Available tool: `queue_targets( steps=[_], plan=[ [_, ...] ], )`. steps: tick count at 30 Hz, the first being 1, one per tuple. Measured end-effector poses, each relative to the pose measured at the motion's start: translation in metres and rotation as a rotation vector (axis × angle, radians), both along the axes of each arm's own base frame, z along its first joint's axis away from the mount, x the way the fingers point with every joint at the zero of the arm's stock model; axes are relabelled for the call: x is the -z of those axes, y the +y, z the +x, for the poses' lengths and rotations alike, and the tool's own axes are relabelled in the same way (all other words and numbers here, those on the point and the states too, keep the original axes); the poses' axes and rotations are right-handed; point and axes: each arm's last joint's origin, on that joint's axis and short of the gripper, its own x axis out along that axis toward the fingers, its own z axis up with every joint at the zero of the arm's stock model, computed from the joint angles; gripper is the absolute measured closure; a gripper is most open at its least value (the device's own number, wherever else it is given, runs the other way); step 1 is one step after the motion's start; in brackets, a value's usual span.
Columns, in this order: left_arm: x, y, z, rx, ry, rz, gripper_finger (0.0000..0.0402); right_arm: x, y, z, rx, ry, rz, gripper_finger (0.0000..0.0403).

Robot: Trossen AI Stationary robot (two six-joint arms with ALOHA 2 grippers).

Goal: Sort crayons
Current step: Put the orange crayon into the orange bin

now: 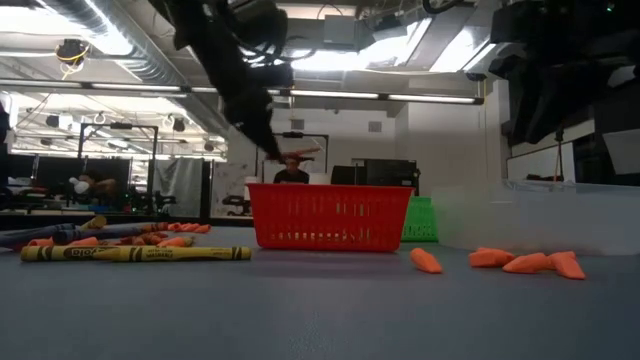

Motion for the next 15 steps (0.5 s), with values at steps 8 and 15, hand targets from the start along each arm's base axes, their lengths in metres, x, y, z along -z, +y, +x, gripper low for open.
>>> queue_targets(
  steps=[8, 15],
  plan=[
    [-0.013, 0.042, 0.002, 0.016, -0.168, 0.065, 0.0395, 0.0, 0.0, 0.001, 0.0, -0.007, 0.002, 0.029],
    [0.011, 0.069, 0.005, 0.004, -0.167, 0.004, 0.0395, -0.001, 0.001, 0.003, 0.0, -0.032, 0.01, 0.029]
  ],
)
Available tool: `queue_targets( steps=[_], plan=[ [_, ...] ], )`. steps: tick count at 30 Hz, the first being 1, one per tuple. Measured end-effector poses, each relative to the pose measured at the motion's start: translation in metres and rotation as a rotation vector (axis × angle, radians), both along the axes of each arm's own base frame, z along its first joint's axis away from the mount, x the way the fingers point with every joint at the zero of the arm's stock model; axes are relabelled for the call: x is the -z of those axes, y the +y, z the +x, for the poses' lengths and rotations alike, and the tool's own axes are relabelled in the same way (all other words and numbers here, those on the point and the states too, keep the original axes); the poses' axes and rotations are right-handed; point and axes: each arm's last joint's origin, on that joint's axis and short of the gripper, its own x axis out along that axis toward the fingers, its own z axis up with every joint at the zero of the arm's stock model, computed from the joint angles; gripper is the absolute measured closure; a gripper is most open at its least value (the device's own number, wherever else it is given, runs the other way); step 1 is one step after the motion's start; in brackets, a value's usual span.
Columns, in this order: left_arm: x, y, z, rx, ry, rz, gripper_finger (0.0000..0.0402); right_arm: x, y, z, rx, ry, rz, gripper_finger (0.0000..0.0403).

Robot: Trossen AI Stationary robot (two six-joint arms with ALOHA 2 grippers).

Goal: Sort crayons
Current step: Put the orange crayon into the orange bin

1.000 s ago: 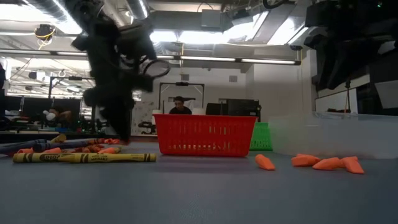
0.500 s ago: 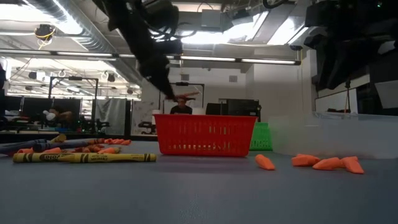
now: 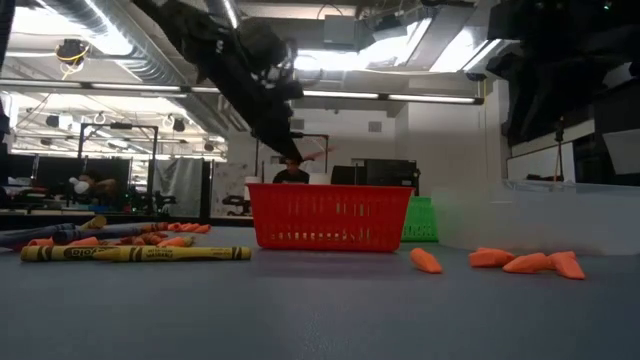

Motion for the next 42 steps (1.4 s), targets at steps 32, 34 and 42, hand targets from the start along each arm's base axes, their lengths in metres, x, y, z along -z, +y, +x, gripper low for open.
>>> queue_targets(
  steps=[32, 34, 42],
  plan=[
    [0.034, 0.008, 0.006, -0.016, 0.093, -0.049, 0.0381, -0.001, 0.001, 0.004, 0.0, -0.042, 0.014, 0.029],
    [0.034, 0.008, 0.006, -0.022, 0.096, -0.044, 0.0363, -0.001, 0.001, 0.004, 0.0, -0.042, 0.014, 0.029],
    [0.032, 0.003, 0.008, -0.04, 0.091, -0.041, 0.0316, -0.001, 0.001, 0.004, 0.0, -0.042, 0.014, 0.029]
  ],
)
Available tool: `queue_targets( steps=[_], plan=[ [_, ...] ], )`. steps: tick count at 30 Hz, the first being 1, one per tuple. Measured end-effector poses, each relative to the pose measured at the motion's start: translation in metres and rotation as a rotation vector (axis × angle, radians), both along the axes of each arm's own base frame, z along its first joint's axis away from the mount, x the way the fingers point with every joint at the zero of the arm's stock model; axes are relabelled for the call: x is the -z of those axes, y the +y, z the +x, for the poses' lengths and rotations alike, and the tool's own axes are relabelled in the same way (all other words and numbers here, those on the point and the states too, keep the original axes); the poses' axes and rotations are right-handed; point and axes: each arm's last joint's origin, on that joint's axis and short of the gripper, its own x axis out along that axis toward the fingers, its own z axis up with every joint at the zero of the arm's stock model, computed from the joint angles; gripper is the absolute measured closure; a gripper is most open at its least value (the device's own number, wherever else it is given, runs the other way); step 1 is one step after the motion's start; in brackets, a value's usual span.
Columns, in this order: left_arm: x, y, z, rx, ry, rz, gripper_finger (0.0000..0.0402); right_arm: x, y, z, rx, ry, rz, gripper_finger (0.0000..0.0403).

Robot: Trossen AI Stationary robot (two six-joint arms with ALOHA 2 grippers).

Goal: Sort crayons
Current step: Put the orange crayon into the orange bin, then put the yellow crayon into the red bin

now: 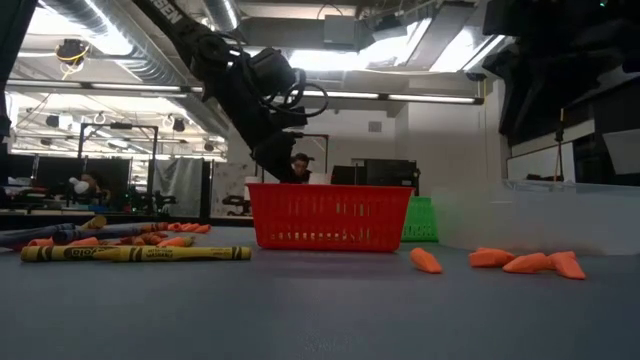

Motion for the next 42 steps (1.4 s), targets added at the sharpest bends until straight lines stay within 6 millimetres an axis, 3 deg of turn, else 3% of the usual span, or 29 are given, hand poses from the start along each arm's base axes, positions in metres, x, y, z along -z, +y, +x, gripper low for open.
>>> queue_targets(
  steps=[10, 16, 22, 31, 36, 42],
  plan=[
    [-0.034, -0.045, -0.006, -0.026, -0.051, -0.113, 0.0314, 0.0, 0.0, 0.0, -0.001, 0.0, -0.001, 0.029],
    [-0.046, -0.085, -0.014, -0.076, -0.038, -0.318, 0.0314, 0.0, 0.0, 0.0, -0.001, 0.0, -0.001, 0.029],
    [-0.041, -0.146, -0.005, -0.037, -0.012, -0.537, 0.0314, 0.0, 0.0, 0.0, 0.0, -0.001, -0.001, 0.029],
    [-0.042, -0.243, -0.01, 0.021, -0.046, -0.542, 0.0314, 0.0, 0.0, 0.0, 0.0, -0.001, -0.001, 0.029],
    [-0.032, -0.282, -0.014, 0.017, -0.094, -0.466, 0.0314, 0.0, 0.0, 0.0, 0.0, -0.001, -0.001, 0.029],
    [-0.009, -0.311, -0.008, 0.046, -0.122, -0.414, 0.0314, 0.0, 0.0, 0.0, 0.0, -0.004, 0.001, 0.029]
  ],
)
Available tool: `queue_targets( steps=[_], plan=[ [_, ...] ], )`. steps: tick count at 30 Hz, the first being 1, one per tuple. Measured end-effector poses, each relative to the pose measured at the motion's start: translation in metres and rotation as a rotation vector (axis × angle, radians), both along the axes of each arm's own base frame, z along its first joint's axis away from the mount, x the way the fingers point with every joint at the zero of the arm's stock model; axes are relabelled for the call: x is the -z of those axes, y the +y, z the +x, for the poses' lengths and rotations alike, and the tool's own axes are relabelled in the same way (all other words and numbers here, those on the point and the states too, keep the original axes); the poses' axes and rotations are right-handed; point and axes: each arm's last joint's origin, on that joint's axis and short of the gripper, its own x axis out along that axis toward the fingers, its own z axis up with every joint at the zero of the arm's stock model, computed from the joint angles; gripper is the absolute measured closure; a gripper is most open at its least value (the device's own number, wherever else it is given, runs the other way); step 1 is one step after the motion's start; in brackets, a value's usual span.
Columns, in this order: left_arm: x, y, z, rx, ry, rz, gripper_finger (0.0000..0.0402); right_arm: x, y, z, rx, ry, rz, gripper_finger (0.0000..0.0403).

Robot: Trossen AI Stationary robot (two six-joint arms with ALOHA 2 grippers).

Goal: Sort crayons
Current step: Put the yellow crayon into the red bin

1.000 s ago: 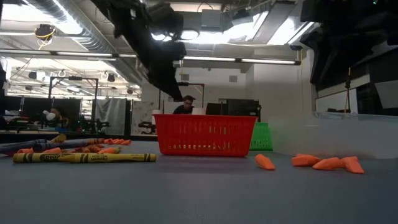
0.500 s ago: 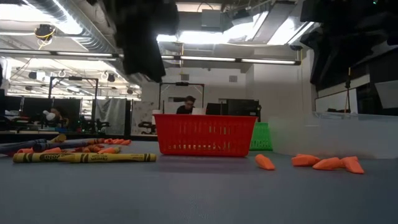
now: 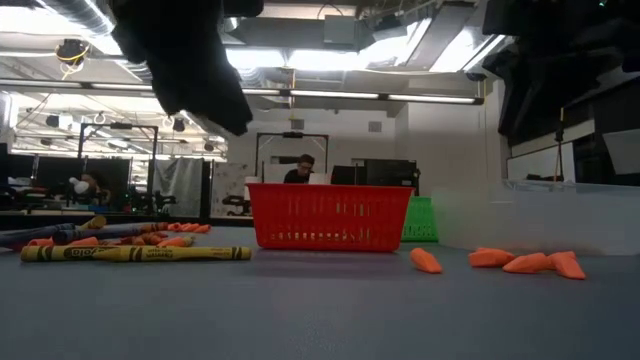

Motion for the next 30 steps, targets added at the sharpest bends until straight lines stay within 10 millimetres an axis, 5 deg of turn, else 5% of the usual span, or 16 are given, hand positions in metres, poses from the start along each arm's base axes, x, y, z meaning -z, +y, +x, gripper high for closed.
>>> queue_targets(
  steps=[12, 30],
  plan=[
    [0.047, -0.006, 0.011, -0.021, 0.087, 0.083, 0.0314, 0.0, 0.0, 0.0, 0.0, -0.001, 0.0, 0.029],
    [0.071, -0.006, 0.01, -0.019, 0.181, 0.128, 0.0314, 0.0, 0.0, 0.0, 0.0, -0.003, 0.001, 0.029]
  ],
)
